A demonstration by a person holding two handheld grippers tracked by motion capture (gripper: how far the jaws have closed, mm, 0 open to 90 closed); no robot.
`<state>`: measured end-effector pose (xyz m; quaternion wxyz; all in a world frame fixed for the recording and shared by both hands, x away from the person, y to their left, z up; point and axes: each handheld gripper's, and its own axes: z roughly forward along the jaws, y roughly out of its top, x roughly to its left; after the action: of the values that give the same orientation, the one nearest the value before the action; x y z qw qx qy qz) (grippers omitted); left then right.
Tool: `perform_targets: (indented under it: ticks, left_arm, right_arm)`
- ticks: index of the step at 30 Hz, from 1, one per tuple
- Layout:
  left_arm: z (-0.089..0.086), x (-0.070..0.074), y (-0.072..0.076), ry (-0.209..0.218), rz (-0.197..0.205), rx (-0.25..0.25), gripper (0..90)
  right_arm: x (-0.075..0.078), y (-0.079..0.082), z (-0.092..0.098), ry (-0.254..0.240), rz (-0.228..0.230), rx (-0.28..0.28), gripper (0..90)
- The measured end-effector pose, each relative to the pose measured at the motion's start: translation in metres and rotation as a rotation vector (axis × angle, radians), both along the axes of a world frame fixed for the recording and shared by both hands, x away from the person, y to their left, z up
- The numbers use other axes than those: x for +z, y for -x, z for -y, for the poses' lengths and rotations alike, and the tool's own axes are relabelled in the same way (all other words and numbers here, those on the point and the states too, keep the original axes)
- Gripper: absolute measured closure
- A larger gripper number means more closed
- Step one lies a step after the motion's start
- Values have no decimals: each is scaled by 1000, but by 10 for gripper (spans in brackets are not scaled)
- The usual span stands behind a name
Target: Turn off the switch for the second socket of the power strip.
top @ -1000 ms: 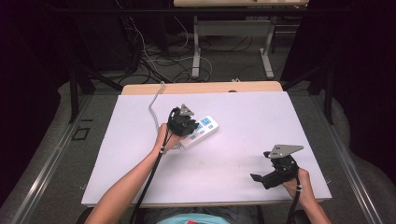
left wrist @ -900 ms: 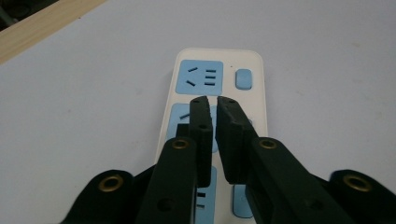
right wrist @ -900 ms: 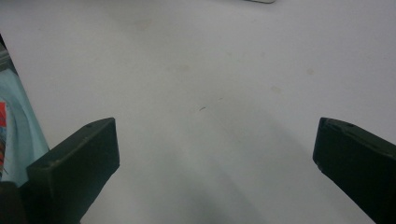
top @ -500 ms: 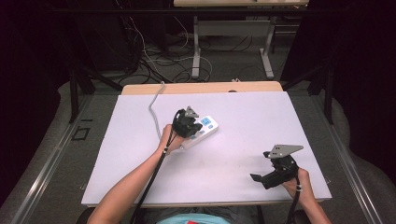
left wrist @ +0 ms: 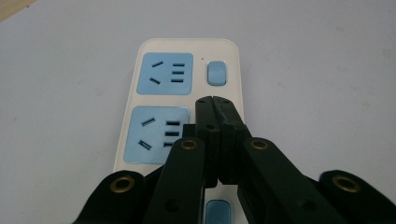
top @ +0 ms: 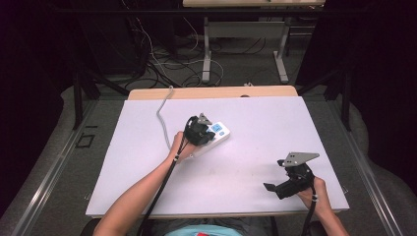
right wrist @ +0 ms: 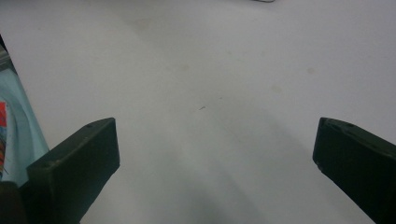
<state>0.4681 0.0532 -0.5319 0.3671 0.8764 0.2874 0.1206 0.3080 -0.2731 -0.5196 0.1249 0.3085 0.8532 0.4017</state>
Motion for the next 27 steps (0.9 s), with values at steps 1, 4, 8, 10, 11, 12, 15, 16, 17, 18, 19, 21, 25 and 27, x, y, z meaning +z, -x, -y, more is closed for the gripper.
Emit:
perform_targets:
  ticks: [1, 4, 8, 10, 11, 12, 15, 16, 17, 18, 19, 21, 25, 27]
  left_arm:
    - [0, 0, 0, 2, -2, -3, 900]
    - [0, 0, 0, 1, 1, -4, 900]
    - [0, 0, 0, 4, -7, -4, 900]
    - [0, -1, 0, 9, -9, -5, 900]
    - [-1, -1, 0, 9, -9, -5, 900]
    - [-1, -1, 0, 9, -9, -7, 900]
    - [-1, -1, 0, 9, -8, -4, 900]
    - [0, -1, 0, 9, -4, -3, 900]
    - [0, -1, 1, 11, -9, -3, 900]
    - [0, -1, 0, 12, -7, -2, 900]
    - [-1, -1, 0, 17, -10, -1, 900]
    - [-2, 0, 0, 3, -19, -15, 900]
    - [0, -2, 2, 11, 2, -2, 900]
    - [-1, -2, 1, 8, 5, -4, 900]
  right_arm:
    - [0, 0, 0, 0, 2, 0, 1]
    - [0, 0, 0, 0, 0, 1, 1]
    - [0, 0, 0, 3, 1, 1, 1]
    - [0, 0, 0, 2, -1, 0, 1]
    - [0, 0, 0, 3, -1, 0, 1]
    - [0, 0, 0, 3, 1, 0, 1]
    - [0, 0, -1, 5, 1, 0, 1]
    - [-1, 0, -1, 1, 6, 0, 1]
    - [1, 0, 0, 22, -14, 7, 1]
    - [1, 0, 0, 22, -14, 7, 1]
    - [0, 0, 0, 16, -5, 5, 1]
    - [0, 0, 0, 12, -4, 2, 1]
    - [1, 0, 0, 22, -12, 7, 1]
    - [0, 0, -1, 14, -1, 3, 1]
